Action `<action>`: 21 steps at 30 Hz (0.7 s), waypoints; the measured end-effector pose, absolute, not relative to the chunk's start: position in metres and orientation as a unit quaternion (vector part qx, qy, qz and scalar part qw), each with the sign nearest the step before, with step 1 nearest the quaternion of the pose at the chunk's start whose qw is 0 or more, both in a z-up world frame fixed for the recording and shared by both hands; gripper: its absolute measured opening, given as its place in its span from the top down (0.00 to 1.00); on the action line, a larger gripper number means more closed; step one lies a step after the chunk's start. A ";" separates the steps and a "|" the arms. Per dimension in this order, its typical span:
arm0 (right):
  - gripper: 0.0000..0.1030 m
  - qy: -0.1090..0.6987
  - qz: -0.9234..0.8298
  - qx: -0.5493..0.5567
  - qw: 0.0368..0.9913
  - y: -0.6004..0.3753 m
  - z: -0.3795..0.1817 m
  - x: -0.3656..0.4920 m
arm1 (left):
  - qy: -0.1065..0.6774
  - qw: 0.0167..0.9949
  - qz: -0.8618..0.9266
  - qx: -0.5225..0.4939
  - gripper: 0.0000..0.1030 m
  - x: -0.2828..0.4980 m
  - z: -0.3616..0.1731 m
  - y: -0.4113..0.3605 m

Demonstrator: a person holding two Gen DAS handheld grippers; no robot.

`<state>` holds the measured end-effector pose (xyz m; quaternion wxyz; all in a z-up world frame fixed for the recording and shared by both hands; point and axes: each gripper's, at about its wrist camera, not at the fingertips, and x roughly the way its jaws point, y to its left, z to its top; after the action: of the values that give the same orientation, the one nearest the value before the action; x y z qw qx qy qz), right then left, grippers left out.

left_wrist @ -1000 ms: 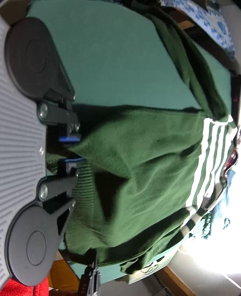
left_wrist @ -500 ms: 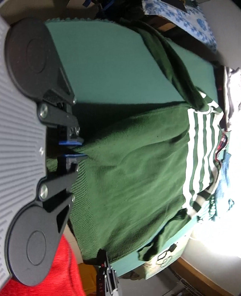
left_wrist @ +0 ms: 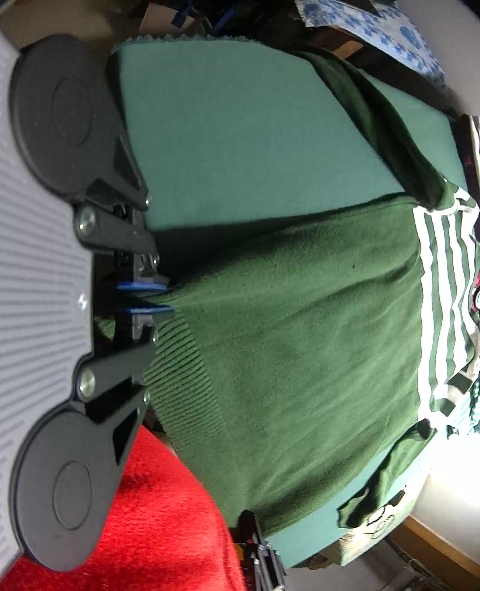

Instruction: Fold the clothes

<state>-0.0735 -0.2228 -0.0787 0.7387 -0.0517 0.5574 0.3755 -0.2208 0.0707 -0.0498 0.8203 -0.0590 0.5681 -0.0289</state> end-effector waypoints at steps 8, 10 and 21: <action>0.85 0.541 0.351 -0.088 0.759 -0.241 -0.050 -0.059 | 0.549 0.836 -0.010 -0.017 0.88 -0.224 -0.019 0.104; 0.84 0.510 0.350 -0.075 0.782 -0.239 -0.039 -0.052 | 0.531 0.847 -0.012 -0.024 0.88 -0.207 -0.021 0.102; 0.84 0.459 0.360 -0.088 0.807 -0.170 -0.077 -0.042 | 0.519 0.855 0.007 0.012 0.73 -0.154 -0.068 0.072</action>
<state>-0.0416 -0.1701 -0.0767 0.8072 -0.0882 0.4593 0.3601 -0.1538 0.0716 -0.0680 0.8548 0.0122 0.5188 0.0066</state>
